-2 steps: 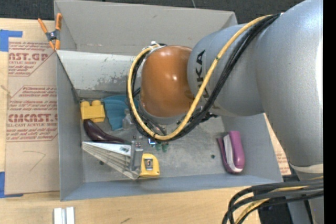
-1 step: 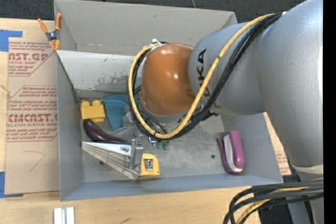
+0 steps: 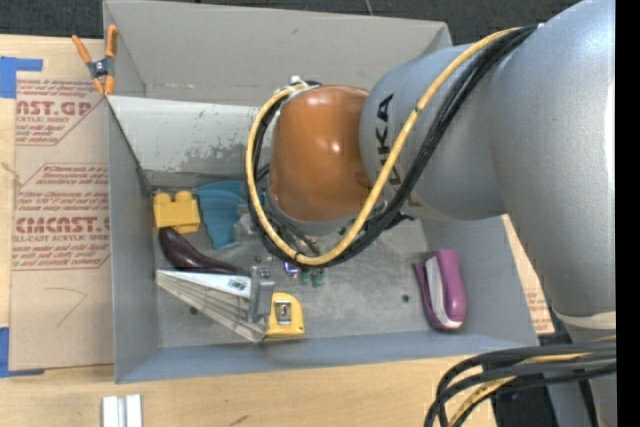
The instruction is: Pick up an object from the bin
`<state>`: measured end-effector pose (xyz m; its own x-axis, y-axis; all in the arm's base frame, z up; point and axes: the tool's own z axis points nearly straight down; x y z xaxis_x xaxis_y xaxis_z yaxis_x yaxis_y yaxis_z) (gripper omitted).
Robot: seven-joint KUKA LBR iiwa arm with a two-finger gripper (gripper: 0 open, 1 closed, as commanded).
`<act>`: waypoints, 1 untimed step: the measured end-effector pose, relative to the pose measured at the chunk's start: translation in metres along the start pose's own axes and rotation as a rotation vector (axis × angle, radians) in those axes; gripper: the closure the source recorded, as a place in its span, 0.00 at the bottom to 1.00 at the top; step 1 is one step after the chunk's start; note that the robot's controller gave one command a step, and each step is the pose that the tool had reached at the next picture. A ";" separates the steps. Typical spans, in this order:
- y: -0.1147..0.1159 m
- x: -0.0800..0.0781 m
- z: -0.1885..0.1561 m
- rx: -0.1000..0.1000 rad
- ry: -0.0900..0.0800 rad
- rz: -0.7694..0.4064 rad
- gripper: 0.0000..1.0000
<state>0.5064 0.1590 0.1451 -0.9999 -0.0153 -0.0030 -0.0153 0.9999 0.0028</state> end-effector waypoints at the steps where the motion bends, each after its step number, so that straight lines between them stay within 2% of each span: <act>1: 0.024 0.002 0.073 -0.002 -0.008 -0.105 1.00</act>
Offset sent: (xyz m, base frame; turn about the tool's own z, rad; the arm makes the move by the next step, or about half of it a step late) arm 0.0000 0.0000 0.0000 0.0000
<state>0.5045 0.1831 0.0726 -0.9927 -0.1203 -0.0114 -0.1203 0.9927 0.0036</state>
